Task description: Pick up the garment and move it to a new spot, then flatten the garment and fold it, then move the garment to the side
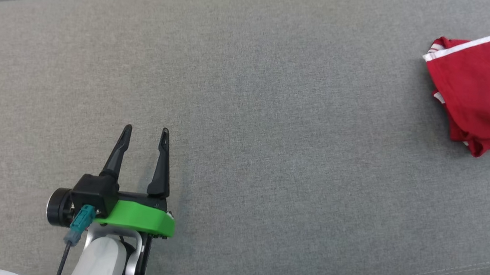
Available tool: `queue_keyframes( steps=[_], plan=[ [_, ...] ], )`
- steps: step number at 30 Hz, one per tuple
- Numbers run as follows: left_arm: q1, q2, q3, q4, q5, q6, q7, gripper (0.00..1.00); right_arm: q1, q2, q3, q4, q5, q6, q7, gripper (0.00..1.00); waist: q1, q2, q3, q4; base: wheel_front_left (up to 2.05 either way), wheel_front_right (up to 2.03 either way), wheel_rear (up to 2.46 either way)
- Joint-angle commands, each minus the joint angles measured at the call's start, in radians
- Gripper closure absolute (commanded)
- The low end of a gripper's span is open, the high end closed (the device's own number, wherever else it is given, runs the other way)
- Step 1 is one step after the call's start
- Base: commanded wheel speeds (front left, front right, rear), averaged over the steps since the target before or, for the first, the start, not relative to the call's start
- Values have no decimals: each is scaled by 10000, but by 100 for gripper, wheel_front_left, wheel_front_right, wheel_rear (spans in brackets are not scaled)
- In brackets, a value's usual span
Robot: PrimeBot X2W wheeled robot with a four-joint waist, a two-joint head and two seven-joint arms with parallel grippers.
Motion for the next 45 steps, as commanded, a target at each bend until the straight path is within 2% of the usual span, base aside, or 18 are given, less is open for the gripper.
queue_keyframes(
  steps=[1,10,19,24,28,31,45],
  plan=[
    [-48,-20,174,124,-137,67,-30,0,305,196,103,-112,166,-17,-200,0,0,0,-814,4,0,0,0],
    [722,-130,789,880,-399,196,-17,0,2437,1624,347,-1448,710,-17,-1348,0,0,0,-2051,603,0,0,0],
    [1711,-186,1315,897,-332,326,-17,0,5020,3348,-5,-3216,323,-17,-2053,0,0,0,-2522,1221,0,0,0],
    [2022,-205,1334,851,-238,231,-17,0,6246,4004,-308,-3872,1,-17,-2431,0,0,0,-2711,1490,0,0,0],
    [2155,-215,1323,885,-212,265,-17,0,6988,4187,-358,-4257,-206,-17,-2624,0,0,0,-2822,1594,0,0,0],
    [2208,-219,1359,902,-281,323,-17,0,7291,4218,37,-4420,253,-17,-2708,0,0,0,-2871,1596,0,0,0],
    [2176,-224,1322,1013,-380,230,-17,0,7445,4207,406,-4488,611,-17,-2852,0,0,0,-2896,1566,0,0,0]
  ],
)
